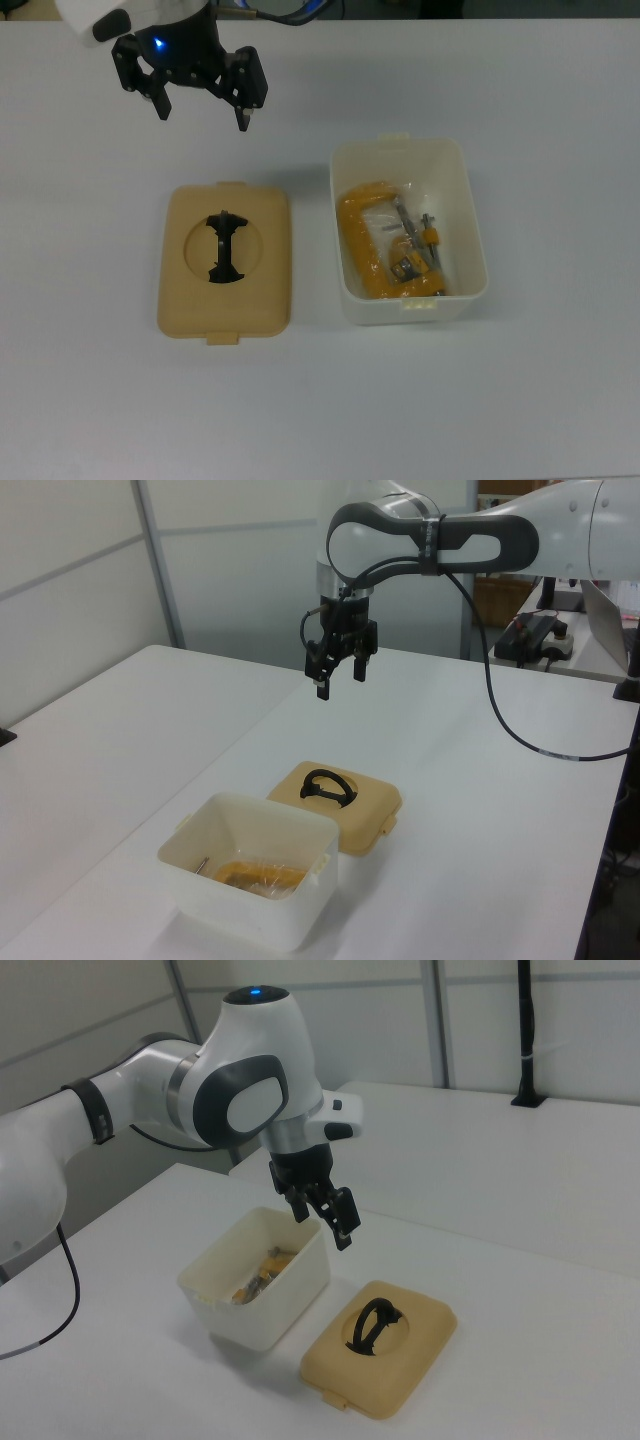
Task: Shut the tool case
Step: 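Lower the open gripper toward the black handle of the tan lid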
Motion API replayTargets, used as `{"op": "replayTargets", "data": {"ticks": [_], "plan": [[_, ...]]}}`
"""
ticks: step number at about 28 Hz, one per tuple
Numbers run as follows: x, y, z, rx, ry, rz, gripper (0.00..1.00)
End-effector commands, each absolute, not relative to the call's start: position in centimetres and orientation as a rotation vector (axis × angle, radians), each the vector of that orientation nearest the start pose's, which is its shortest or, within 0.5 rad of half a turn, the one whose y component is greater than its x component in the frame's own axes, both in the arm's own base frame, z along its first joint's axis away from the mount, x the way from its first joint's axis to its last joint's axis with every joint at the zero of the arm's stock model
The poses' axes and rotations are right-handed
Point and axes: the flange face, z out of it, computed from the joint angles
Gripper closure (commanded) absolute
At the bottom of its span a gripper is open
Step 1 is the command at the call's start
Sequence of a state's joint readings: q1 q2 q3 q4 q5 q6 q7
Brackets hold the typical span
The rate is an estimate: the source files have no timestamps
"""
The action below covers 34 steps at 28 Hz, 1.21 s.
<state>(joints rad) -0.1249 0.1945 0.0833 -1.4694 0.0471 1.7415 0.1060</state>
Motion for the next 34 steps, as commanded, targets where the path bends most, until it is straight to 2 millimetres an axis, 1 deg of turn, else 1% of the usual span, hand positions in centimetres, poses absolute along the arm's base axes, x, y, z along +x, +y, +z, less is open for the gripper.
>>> {"op": "replayTargets", "data": {"ticks": [1,4,8,11,15,17,20,21,24,26,34], "plan": [[62.9,-2.8,56.6,-3.091,0.246,-0.199,0.00],[63.1,-2.7,55.9,-3.089,0.244,-0.218,0.00],[63.4,-2.6,54.4,-3.093,0.237,-0.192,0.00],[63.6,-2.6,53.9,-3.096,0.237,-0.185,0.00],[64.1,-2.8,52.7,-3.113,0.231,-0.173,0.00],[64.7,-2.8,51.2,-3.120,0.227,-0.150,0.00],[65.1,-3.0,50.0,-3.132,0.222,-0.134,0.00],[65.5,-3.1,48.9,-3.149,0.214,-0.122,0.00],[66.0,-2.9,47.7,-3.168,0.195,-0.116,0.00],[66.5,-2.9,46.3,-3.175,0.194,-0.103,0.00],[67.5,-2.7,43.3,-3.202,0.166,-0.100,0.00]]}}
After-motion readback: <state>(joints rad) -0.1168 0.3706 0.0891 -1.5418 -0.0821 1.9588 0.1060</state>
